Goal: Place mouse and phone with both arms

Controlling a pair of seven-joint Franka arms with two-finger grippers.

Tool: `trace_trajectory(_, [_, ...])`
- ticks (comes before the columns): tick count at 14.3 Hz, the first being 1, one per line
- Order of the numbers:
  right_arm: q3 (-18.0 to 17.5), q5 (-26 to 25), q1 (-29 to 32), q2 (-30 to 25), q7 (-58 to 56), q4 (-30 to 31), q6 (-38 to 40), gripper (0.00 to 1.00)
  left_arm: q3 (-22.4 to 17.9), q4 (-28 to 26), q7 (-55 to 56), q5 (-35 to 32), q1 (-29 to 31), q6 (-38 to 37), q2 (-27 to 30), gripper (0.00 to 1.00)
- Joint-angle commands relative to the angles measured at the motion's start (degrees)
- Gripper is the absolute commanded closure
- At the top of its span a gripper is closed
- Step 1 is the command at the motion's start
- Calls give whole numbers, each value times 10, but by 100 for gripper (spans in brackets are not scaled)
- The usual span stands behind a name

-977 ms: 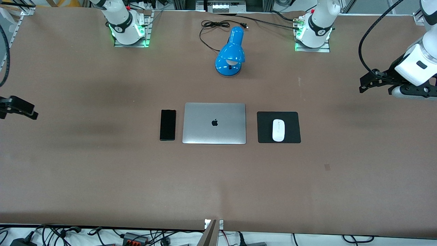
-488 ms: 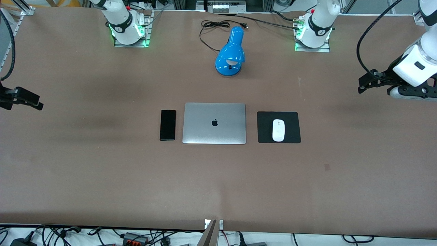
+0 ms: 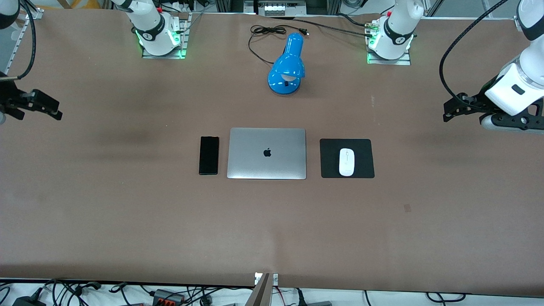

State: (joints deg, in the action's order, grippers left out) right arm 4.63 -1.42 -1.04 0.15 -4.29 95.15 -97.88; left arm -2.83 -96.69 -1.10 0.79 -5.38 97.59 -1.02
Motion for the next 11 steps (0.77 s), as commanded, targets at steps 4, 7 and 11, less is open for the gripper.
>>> trace_trajectory(4, [-1, -7, -4, -17, -3, 23, -7, 0, 2, 24, -12, 4, -2, -11, -10, 0])
trace_trajectory(7, [-1, 4, -2, -12, -14, 14, -5, 0, 3, 26, -12, 4, -2, -18, -7, 0])
trace_trajectory(11, [-1, 5, -1, -12, -8, 13, -6, 0, 3, 34, -12, 4, -2, -23, -11, 0])
